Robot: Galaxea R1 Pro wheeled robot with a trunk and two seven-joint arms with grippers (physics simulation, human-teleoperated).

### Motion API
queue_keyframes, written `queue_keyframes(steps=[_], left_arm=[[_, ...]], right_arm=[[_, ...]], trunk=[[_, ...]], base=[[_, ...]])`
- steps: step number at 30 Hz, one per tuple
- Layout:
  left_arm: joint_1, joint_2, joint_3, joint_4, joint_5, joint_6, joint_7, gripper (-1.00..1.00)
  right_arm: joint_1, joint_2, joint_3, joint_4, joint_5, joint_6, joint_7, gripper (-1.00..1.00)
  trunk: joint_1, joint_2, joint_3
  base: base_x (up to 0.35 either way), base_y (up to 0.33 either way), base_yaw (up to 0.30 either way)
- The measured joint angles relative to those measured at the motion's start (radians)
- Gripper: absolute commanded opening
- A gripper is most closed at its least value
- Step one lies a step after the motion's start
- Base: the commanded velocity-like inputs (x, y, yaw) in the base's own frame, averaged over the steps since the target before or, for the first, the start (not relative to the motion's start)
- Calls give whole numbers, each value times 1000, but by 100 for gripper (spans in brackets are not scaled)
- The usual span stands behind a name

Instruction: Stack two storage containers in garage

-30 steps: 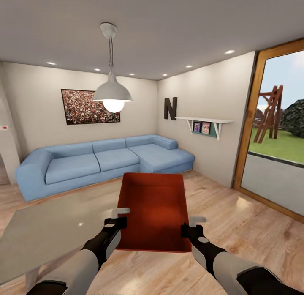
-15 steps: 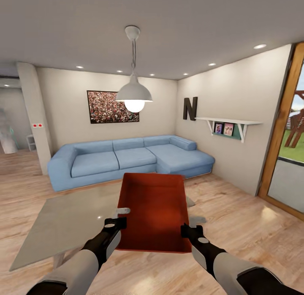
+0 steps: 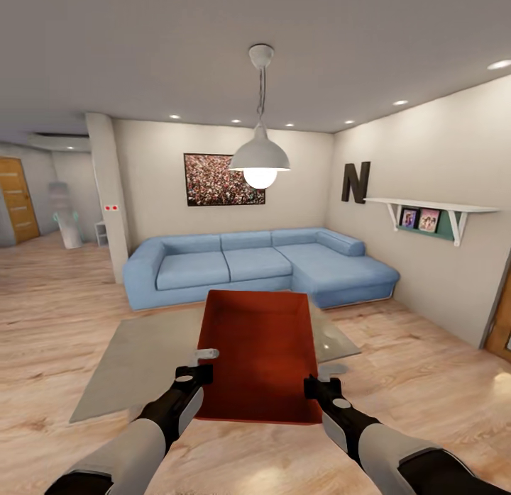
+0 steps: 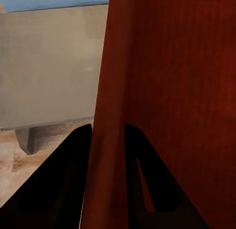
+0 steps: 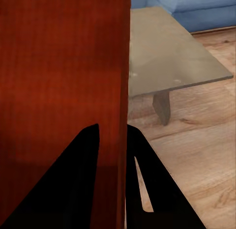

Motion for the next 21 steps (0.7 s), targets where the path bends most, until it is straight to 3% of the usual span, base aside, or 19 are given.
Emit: queue_keyframes(steps=[21], left_arm=[[0, 0, 0, 0, 0, 0, 0, -100]], right_arm=[[0, 0, 0, 0, 0, 0, 0, -100]], trunk=[[0, 0, 0]], base=[[0, 0, 300]])
